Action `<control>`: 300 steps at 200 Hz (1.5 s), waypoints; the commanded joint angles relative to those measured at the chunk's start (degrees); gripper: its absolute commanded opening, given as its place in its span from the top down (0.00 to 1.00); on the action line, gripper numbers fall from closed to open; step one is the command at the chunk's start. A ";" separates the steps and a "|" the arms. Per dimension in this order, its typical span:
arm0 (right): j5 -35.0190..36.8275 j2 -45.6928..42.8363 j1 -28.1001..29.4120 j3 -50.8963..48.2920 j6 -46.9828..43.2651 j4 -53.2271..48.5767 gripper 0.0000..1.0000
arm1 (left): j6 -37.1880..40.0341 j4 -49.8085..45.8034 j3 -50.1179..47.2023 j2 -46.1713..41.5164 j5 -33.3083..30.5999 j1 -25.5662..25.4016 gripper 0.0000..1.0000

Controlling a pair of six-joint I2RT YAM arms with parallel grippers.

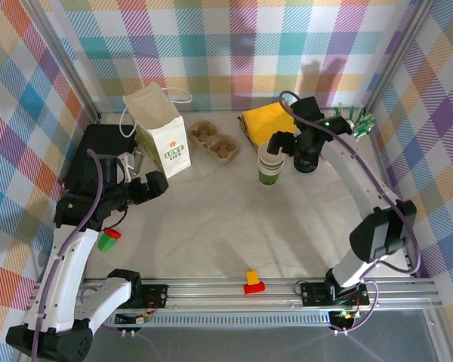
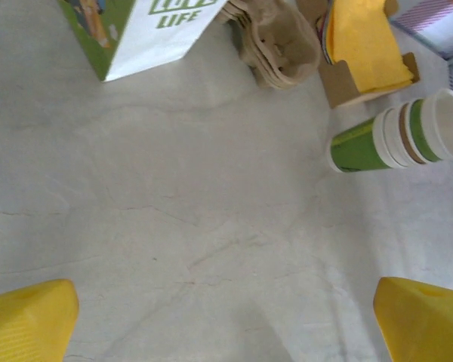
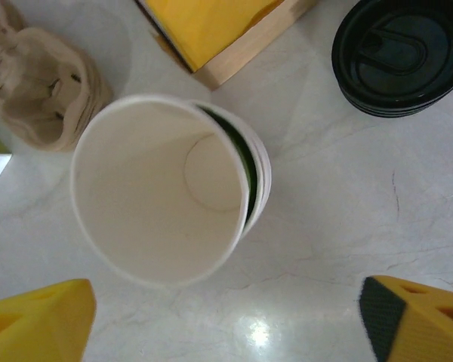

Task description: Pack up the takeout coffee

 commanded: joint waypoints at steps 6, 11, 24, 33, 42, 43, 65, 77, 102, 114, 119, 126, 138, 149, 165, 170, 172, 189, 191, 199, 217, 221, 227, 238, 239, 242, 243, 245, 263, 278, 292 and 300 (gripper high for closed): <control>2.85 4.01 0.16 4.13 -1.66 -2.02 0.18 | 0.32 -0.21 -0.98 -0.93 3.56 -0.72 0.00; 2.94 4.83 0.16 4.58 -1.76 -1.99 0.20 | 0.36 -0.12 -1.05 -0.85 3.58 -0.73 0.00; 2.93 6.74 0.17 5.81 -2.06 -2.15 0.27 | 0.23 0.16 -1.33 -0.86 3.43 -0.72 0.00; 3.02 7.77 0.17 6.23 -2.28 -2.06 0.31 | 0.39 0.25 -1.50 -0.87 3.31 -0.72 0.00; 3.27 8.80 0.14 6.52 -2.18 -2.06 0.35 | 0.41 0.25 -1.64 -0.85 3.09 -0.78 0.00; 3.27 8.80 0.14 6.52 -2.18 -2.06 0.35 | 0.45 0.25 -1.67 -0.80 3.02 -0.79 0.00; 3.46 10.11 0.16 6.62 -2.30 -2.01 0.45 | 0.38 0.51 -1.90 -0.75 3.19 -0.80 0.00; 3.61 10.56 0.20 6.59 -2.27 -2.09 0.50 | 0.28 0.51 -2.11 -0.60 3.21 -0.80 0.00; 3.73 10.94 0.18 6.24 -2.49 -1.86 0.59 | 0.34 0.34 -2.22 -0.75 2.87 -0.80 0.00; 4.03 10.95 0.17 6.07 -2.46 -1.83 0.62 | 0.42 0.34 -2.28 -0.75 2.95 -0.83 0.00; 4.15 10.94 0.18 5.98 -2.49 -1.82 0.63 | 0.47 0.34 -2.30 -0.71 2.95 -0.83 0.00; 4.25 10.87 0.12 6.00 -2.59 -1.78 0.65 | 0.48 0.34 -2.26 -0.73 2.94 -0.85 0.00; 4.39 10.77 0.17 5.89 -2.62 -1.84 0.68 | 0.44 0.28 -2.44 -0.78 2.86 -0.89 0.00; 4.44 10.68 0.25 5.98 -2.78 -1.84 0.71 | 0.40 0.34 -2.56 -0.79 2.86 -0.89 0.00; 4.52 10.33 0.24 5.81 -2.80 -1.63 0.75 | 0.33 0.42 -2.91 -0.94 2.80 -0.90 0.00; 4.44 10.29 0.18 5.71 -2.84 -1.41 0.76 | 0.33 0.43 -2.98 -1.00 2.77 -0.91 0.00; 4.44 10.27 0.17 5.65 -2.87 -1.34 0.76 | 0.34 0.47 -3.02 -0.95 2.71 -0.90 0.00; 4.61 9.91 0.25 5.36 -3.02 -1.23 0.81 | 0.24 0.34 -3.25 -1.01 2.77 -0.91 0.00; 4.65 9.93 0.25 5.36 -2.98 -1.23 0.81 | 0.27 0.34 -3.26 -0.99 2.77 -0.90 0.00; 4.62 9.73 0.24 5.36 -2.99 -1.18 0.84 | 0.24 0.17 -3.27 -1.05 2.70 -0.89 0.00; 4.70 9.16 0.25 5.43 -3.08 -1.15 0.89 | 0.32 0.07 -3.36 -1.15 2.66 -0.94 0.00; 4.78 8.95 0.24 5.45 -3.14 -1.12 0.91 | 0.39 0.07 -3.36 -1.15 2.68 -0.89 0.00; 4.87 8.71 0.25 5.49 -3.21 -1.22 0.92 | 0.34 0.03 -3.27 -1.19 2.61 -0.91 0.00; 4.99 8.31 0.21 5.75 -3.44 -1.48 0.94 | 0.36 -0.25 -2.97 -1.18 2.60 -0.89 0.00; 4.98 8.26 0.18 5.78 -3.42 -1.49 0.94 | 0.38 -0.26 -2.95 -1.19 2.60 -0.89 0.00; 4.96 8.17 0.20 5.90 -3.50 -1.61 0.95 | 0.33 -0.35 -2.86 -1.18 2.60 -0.89 0.00; 5.00 8.15 0.22 5.94 -3.54 -1.68 0.95 | 0.37 -0.40 -2.84 -1.14 2.60 -0.89 0.00; 5.04 8.09 0.24 6.03 -3.62 -1.78 0.95 | 0.39 -0.44 -2.79 -1.25 2.60 -0.89 0.00; 5.22 7.86 0.25 7.71 -4.06 -3.14 0.96 | 0.32 -0.89 -2.48 -1.61 2.51 -0.89 0.00; 5.53 7.79 0.25 9.45 -4.48 -4.76 0.97 | 0.35 -1.15 -2.31 -2.25 2.42 -0.90 0.00; 5.88 7.61 0.25 11.35 -4.70 -6.40 0.97 | 0.35 -1.32 -2.11 -2.61 2.42 -0.89 0.00; 5.87 7.36 0.25 12.36 -4.81 -7.01 0.97 | 0.36 -1.46 -1.98 -2.82 2.34 -0.94 0.00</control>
